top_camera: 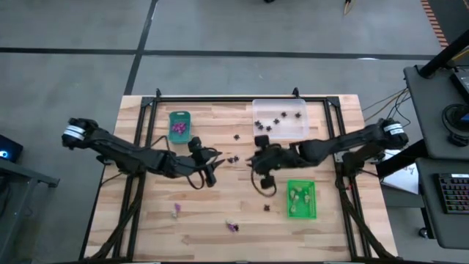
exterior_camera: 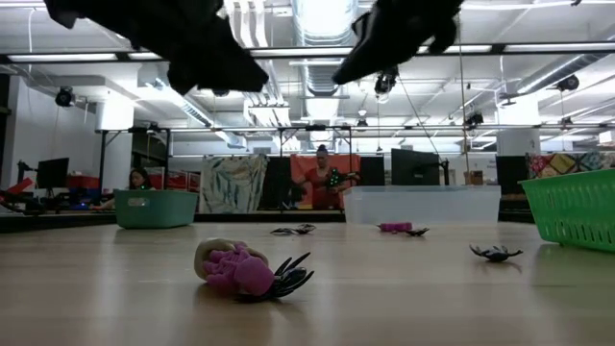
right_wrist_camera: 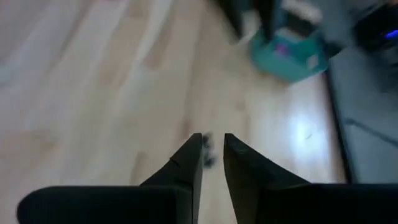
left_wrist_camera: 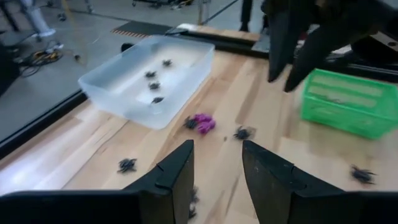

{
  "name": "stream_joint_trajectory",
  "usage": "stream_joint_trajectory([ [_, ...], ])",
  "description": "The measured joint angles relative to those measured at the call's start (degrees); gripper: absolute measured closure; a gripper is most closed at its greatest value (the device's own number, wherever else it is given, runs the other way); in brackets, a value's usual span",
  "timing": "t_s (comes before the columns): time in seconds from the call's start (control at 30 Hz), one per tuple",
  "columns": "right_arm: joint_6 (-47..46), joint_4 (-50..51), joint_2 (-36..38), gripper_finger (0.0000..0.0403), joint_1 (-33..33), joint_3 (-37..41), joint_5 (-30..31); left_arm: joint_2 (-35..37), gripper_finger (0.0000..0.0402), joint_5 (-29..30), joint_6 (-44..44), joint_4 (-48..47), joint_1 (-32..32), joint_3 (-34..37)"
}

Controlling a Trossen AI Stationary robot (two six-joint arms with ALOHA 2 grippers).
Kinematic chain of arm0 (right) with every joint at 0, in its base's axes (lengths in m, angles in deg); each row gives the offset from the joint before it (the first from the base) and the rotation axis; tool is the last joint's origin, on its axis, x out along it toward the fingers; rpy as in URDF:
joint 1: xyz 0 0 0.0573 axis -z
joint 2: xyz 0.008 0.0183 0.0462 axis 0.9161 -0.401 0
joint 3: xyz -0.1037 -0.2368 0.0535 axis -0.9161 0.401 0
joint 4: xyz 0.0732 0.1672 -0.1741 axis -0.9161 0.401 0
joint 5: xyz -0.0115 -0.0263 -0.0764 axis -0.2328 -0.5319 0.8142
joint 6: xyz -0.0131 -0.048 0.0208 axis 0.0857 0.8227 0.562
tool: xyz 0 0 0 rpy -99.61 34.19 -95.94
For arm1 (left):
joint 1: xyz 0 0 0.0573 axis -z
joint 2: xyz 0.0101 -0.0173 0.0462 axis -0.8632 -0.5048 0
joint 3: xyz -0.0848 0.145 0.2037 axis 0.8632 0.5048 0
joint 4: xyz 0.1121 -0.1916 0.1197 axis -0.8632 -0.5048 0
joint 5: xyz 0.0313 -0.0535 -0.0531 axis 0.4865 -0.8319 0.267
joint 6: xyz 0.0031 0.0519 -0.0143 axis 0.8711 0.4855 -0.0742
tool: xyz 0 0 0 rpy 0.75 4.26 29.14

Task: Sort Halloween decoration
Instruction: Put the black spider toy into the white bin

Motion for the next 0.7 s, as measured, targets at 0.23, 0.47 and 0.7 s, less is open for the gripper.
stream_joint_trajectory([
  [0.23,-5.5,-18.8,0.0,0.0360,7.8,9.9,-5.2,-3.6,0.0283,-0.1,-1.4,0.4,-2.8,0.0],
  [0.47,-16.3,-19.9,0.0,0.0360,12.8,15.3,-5.6,-5.7,0.0285,-7.2,1.6,0.4,-5.8,0.0],
  [0.7,-20.5,-19.9,-1.7,0.0360,13.6,18.1,-5.6,-6.2,0.0315,-13.7,7.1,-0.4,-9.7,0.0],
])
